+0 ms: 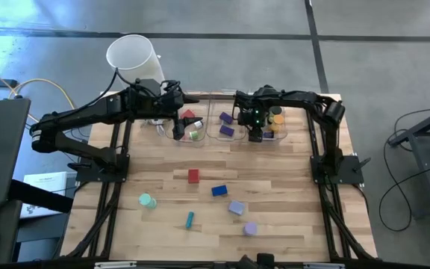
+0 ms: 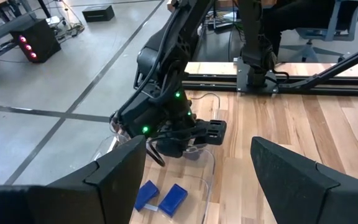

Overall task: Pick & Place Office items
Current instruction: Put the blue hourglass into the right transparent bin

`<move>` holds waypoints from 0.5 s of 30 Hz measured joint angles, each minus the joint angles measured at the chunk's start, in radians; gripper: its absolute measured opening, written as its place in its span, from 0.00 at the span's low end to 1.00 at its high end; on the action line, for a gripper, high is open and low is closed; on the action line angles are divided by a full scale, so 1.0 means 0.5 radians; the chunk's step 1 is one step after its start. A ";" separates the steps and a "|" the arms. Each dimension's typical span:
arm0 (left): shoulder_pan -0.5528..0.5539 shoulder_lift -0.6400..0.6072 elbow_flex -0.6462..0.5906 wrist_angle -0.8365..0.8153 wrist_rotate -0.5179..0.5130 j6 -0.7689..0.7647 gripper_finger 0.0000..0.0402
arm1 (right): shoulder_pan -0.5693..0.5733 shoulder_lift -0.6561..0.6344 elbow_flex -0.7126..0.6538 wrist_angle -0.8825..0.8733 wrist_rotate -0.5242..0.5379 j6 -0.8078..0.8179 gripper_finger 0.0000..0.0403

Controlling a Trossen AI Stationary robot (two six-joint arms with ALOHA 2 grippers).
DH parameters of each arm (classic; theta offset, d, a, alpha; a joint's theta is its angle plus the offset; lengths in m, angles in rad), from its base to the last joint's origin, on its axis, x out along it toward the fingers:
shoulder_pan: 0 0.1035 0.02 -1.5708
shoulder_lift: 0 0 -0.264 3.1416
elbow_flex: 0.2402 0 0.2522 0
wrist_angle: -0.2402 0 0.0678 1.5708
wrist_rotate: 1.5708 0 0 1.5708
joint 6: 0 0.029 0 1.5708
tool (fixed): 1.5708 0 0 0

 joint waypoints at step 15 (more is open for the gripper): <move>0.000 0.000 0.000 0.000 0.000 0.000 0.71 | 0.024 -0.009 -0.006 -0.017 0.127 -0.107 0.36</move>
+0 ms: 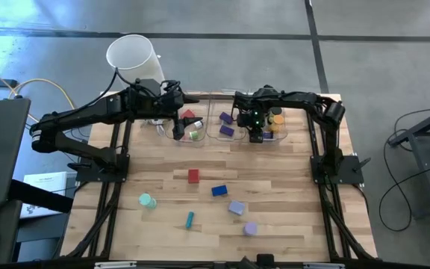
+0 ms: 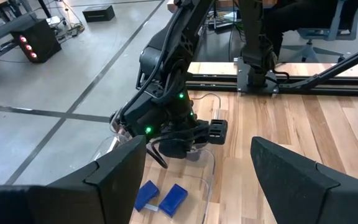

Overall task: Pick & Place Office items
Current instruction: Put the blue hourglass into the right transparent bin

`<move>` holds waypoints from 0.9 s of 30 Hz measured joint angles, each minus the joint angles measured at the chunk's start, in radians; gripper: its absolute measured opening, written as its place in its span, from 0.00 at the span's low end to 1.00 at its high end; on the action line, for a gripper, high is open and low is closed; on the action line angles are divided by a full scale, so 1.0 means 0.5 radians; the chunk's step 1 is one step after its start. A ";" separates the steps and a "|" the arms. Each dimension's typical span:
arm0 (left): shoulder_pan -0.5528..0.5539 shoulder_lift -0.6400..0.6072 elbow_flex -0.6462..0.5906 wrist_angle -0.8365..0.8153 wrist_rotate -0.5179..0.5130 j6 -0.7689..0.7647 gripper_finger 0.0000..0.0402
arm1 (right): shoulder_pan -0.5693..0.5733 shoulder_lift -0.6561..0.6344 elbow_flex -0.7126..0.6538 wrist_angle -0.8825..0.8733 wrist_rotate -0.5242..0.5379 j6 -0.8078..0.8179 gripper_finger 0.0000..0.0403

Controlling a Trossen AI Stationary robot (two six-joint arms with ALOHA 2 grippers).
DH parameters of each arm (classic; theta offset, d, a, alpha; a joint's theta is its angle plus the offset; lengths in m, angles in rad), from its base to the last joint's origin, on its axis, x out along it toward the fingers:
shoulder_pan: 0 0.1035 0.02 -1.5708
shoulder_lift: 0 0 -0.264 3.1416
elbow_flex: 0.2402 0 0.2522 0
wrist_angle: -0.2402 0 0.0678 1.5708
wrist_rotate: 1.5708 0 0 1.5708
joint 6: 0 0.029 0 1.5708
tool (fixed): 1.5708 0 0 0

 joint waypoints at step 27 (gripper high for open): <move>0.000 0.000 0.000 0.000 0.000 0.000 0.71 | 0.079 -0.542 0.005 0.020 0.224 0.193 0.36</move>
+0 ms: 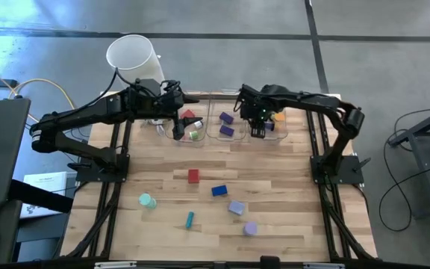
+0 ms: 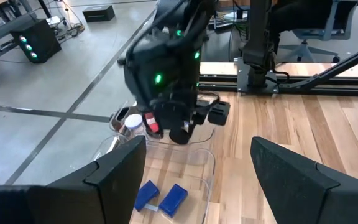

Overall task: Pick & Place Office items
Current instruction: Put the blue hourglass into the right transparent bin

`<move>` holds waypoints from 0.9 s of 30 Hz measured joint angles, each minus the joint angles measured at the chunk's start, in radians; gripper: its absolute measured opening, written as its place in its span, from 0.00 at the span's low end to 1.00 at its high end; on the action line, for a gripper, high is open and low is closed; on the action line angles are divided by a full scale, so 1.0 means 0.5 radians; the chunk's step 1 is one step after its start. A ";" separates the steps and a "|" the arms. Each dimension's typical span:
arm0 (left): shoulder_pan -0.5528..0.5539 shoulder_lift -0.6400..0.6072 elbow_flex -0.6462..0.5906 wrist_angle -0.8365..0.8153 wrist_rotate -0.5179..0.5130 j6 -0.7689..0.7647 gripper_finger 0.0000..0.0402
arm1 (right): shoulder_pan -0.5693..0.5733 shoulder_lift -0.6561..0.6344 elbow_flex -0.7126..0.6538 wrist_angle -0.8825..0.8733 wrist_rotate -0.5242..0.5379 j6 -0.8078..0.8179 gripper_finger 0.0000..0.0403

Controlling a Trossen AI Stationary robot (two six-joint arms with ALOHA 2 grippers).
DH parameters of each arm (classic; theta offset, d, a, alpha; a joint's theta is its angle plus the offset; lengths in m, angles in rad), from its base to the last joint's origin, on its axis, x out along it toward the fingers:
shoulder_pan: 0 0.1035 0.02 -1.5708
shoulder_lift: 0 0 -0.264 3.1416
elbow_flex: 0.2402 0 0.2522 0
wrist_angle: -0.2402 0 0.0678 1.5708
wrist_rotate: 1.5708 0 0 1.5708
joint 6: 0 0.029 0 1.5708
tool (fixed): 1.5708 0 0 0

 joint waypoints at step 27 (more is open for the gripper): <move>-0.001 0.000 0.000 -0.001 0.001 -0.001 0.71 | 0.226 -1.319 -1.491 2.100 0.174 0.679 0.36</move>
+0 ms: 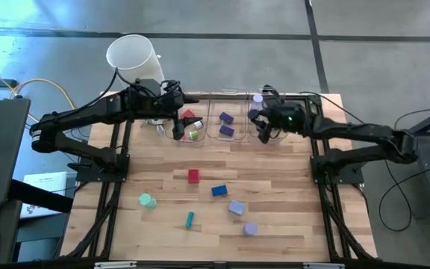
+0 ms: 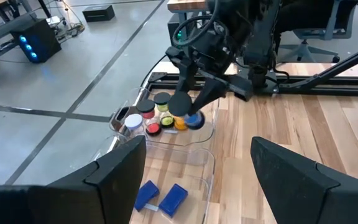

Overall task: Pick & Place Office items
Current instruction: Put the blue hourglass into the right transparent bin

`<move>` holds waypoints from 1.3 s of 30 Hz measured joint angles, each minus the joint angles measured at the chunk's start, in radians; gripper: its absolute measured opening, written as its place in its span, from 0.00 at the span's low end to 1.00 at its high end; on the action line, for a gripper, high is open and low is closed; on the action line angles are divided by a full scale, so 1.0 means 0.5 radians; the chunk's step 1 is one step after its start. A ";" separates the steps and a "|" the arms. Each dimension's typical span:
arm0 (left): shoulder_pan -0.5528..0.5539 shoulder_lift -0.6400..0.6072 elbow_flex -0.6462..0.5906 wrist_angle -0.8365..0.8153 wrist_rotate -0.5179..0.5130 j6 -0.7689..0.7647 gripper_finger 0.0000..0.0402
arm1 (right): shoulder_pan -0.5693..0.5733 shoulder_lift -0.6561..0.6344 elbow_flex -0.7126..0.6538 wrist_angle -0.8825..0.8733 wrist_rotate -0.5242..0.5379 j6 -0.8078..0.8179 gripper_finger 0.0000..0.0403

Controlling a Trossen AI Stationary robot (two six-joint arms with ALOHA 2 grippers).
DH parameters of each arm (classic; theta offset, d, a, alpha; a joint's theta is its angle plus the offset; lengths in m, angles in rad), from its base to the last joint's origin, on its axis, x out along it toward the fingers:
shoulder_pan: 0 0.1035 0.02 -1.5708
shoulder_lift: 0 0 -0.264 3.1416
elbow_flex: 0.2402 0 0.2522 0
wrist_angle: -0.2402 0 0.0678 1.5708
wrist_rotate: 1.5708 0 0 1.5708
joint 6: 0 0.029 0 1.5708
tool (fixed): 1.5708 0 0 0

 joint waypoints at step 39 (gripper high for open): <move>-0.038 0.013 0.000 0.299 0.028 -0.231 0.71 | 0.158 1.172 -0.822 2.684 0.723 0.202 0.36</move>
